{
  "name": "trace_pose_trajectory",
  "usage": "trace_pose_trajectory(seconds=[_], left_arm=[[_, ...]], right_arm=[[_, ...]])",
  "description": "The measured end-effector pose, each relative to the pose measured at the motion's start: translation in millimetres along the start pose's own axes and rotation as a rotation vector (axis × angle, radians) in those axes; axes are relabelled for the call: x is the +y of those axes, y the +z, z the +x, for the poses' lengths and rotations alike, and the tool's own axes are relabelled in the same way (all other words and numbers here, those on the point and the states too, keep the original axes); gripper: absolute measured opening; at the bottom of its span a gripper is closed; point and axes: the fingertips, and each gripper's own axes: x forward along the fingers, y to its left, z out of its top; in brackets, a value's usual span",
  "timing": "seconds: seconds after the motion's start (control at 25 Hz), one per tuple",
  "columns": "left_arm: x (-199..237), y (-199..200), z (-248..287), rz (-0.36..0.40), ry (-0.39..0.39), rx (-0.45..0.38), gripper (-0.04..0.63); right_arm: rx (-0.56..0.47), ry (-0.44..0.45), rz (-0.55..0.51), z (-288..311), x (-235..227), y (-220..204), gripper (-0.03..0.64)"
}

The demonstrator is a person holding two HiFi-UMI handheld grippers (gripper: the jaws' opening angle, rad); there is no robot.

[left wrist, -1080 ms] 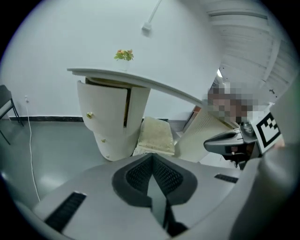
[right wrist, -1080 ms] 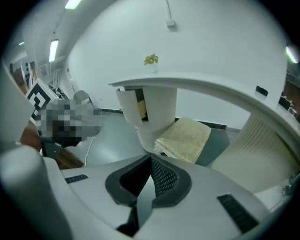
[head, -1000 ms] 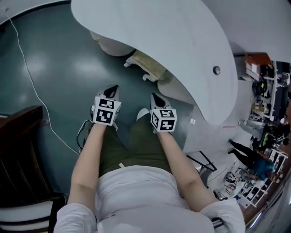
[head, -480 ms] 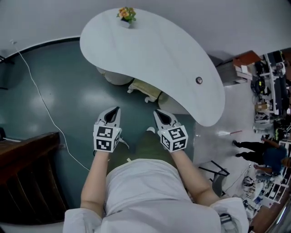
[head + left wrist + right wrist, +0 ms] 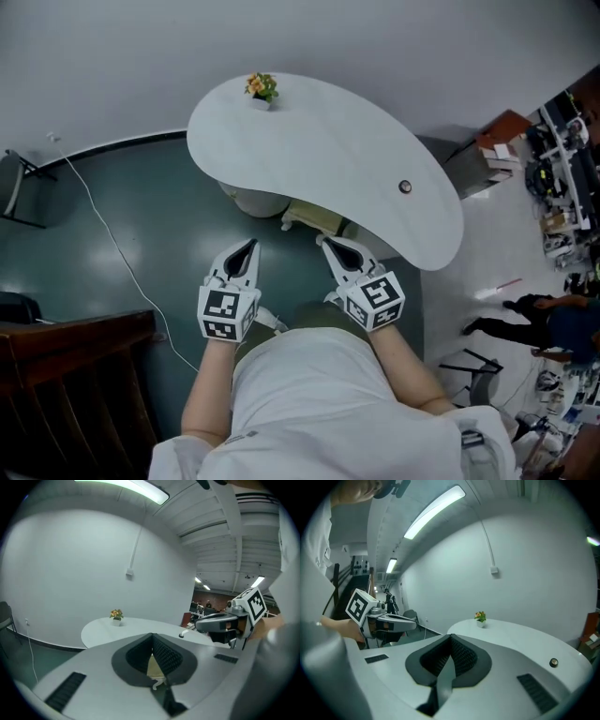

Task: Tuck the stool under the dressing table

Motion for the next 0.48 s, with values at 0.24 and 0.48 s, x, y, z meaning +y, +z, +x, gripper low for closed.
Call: trace_pose_trajectory(seconds=[0.24, 0.48], left_arm=[[0, 43, -31, 0.049, 0.012, -0.088, 0.003], [17, 65, -62, 0.075, 0.045, -0.145, 0.002]], right_arm=[[-0.097, 0.038, -0.021, -16, 21, 48, 0.009], [-0.162, 0.053, -0.02, -21, 33, 67, 0.009]])
